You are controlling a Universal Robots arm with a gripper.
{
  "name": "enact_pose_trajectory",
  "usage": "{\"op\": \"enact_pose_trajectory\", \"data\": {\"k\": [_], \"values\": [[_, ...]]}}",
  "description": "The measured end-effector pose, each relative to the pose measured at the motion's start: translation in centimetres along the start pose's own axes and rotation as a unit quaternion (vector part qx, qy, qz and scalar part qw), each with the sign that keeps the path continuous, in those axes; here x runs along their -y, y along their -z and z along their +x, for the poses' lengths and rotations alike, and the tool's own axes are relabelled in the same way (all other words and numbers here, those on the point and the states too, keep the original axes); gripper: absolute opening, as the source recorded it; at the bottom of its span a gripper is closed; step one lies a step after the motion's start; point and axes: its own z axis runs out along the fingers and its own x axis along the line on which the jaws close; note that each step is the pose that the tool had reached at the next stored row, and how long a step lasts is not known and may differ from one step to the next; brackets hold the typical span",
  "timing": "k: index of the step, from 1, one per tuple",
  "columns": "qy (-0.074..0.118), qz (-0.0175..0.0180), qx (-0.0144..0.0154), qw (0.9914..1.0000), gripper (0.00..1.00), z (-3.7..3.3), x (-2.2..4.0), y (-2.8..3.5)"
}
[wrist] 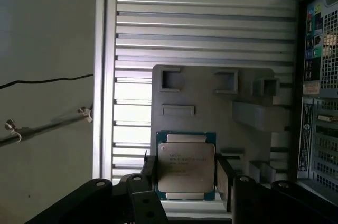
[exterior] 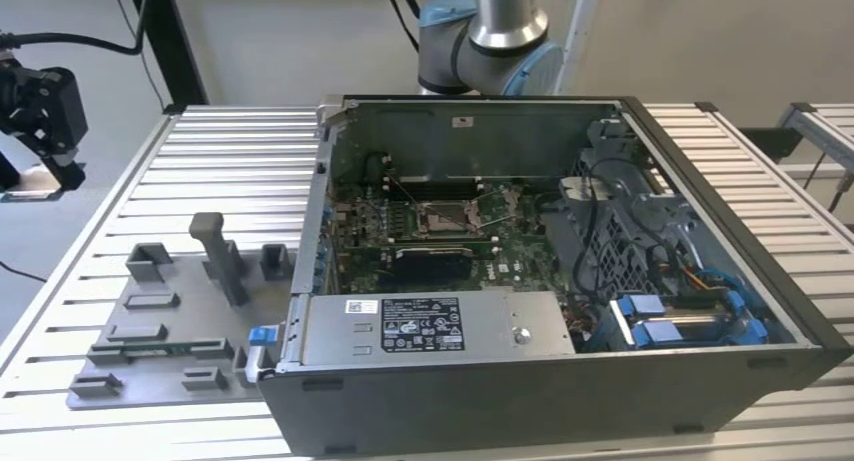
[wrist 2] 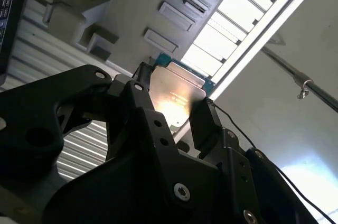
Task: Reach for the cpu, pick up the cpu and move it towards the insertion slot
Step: 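Pick up the cpu and move it towards the insertion slot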
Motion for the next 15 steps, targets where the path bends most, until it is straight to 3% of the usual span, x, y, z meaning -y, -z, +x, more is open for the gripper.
{"op": "enact_pose_trajectory", "data": {"k": [8, 15], "values": [[0.0, 0.0, -0.0001, 1.0, 0.0, -0.3, 0.0, 0.03], [0.0, 0.0, 0.0, 1.0, 0.0, -1.47, 0.02, 0.0]]}}
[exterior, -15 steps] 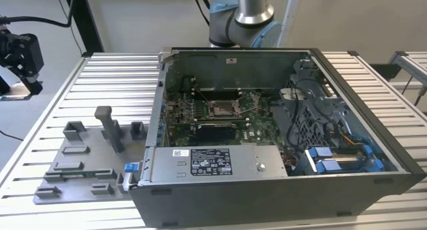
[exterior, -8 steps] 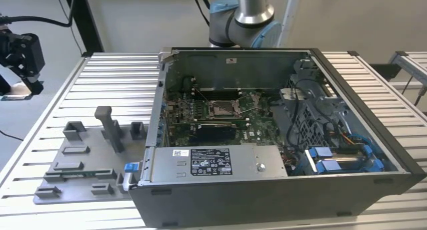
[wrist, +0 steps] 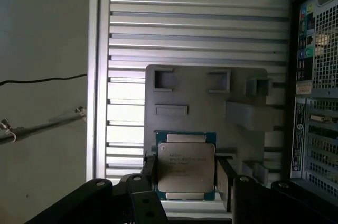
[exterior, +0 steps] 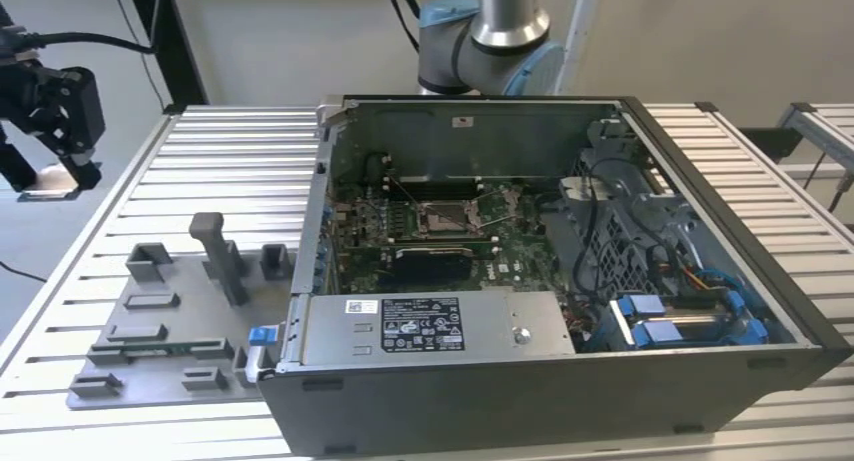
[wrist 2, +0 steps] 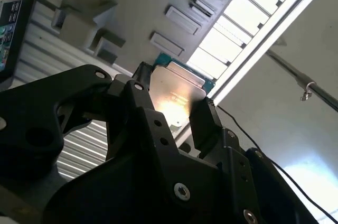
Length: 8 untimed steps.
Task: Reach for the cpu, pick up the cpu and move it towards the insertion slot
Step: 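Pick up the cpu and move it towards the insertion slot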
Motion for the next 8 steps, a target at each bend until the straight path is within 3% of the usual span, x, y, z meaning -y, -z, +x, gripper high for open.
{"op": "enact_pose_trajectory", "data": {"k": [8], "values": [[0.0, 0.0, 0.0, 1.0, 0.0, -1.83, 0.03, -0.03]]}}
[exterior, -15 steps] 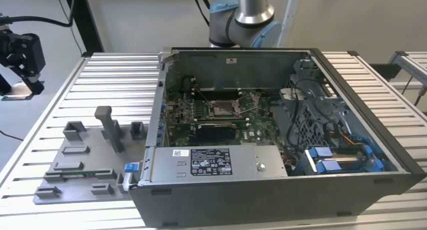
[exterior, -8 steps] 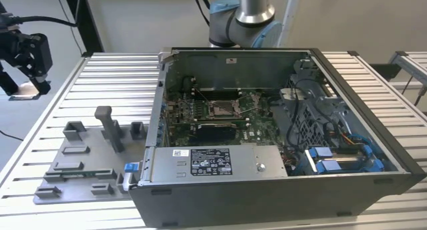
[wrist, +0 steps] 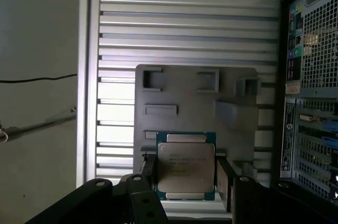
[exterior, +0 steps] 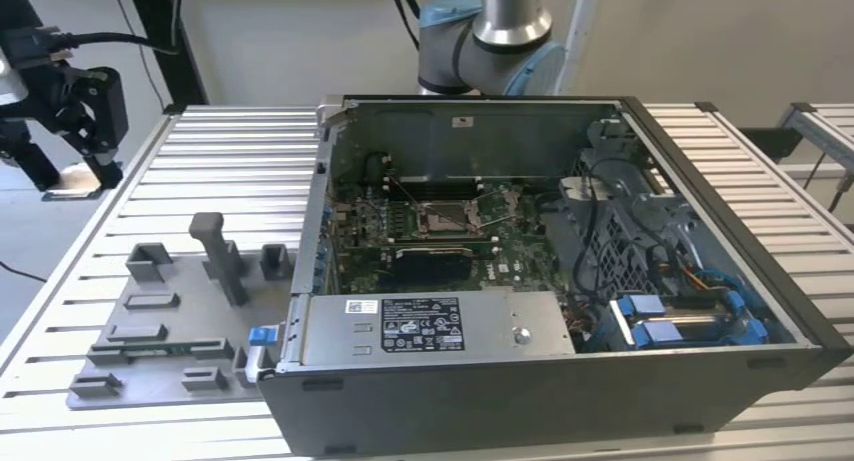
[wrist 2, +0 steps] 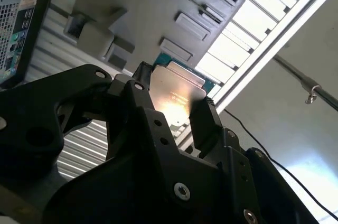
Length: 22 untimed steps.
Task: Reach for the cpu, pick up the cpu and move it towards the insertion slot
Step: 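Pick up the cpu and move it towards the insertion slot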
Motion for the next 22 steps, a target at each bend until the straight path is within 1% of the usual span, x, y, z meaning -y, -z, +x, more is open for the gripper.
{"op": "enact_pose_trajectory", "data": {"k": [16, 22], "values": [[0.0, 0.0, 0.0, 1.0, 0.0, -3.66, 0.05, -0.05], [0.0, 0.0, 0.0, 1.0, 0.0, -5.14, 0.08, -0.08]]}}
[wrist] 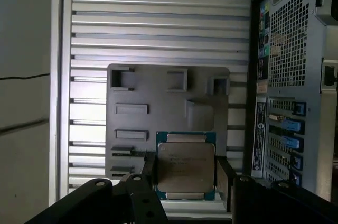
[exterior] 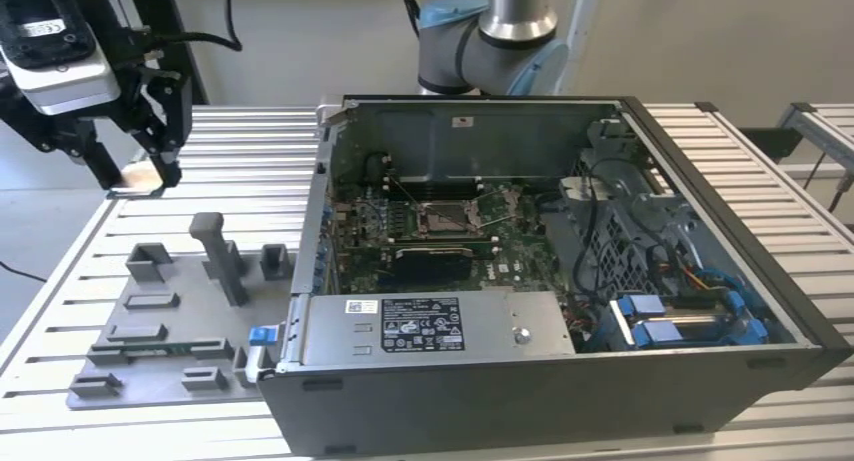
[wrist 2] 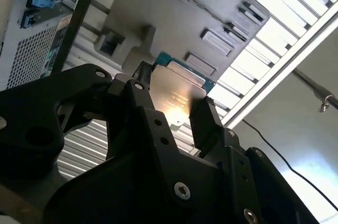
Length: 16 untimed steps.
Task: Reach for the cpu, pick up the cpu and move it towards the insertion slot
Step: 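Pick up the cpu and move it towards the insertion slot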
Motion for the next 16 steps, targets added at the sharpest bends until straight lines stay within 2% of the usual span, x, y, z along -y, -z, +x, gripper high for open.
{"op": "enact_pose_trajectory", "data": {"k": [16], "values": [[0.0, 0.0, 0.0, 1.0, 0.0, -3.73, 0.05, -0.06]]}}
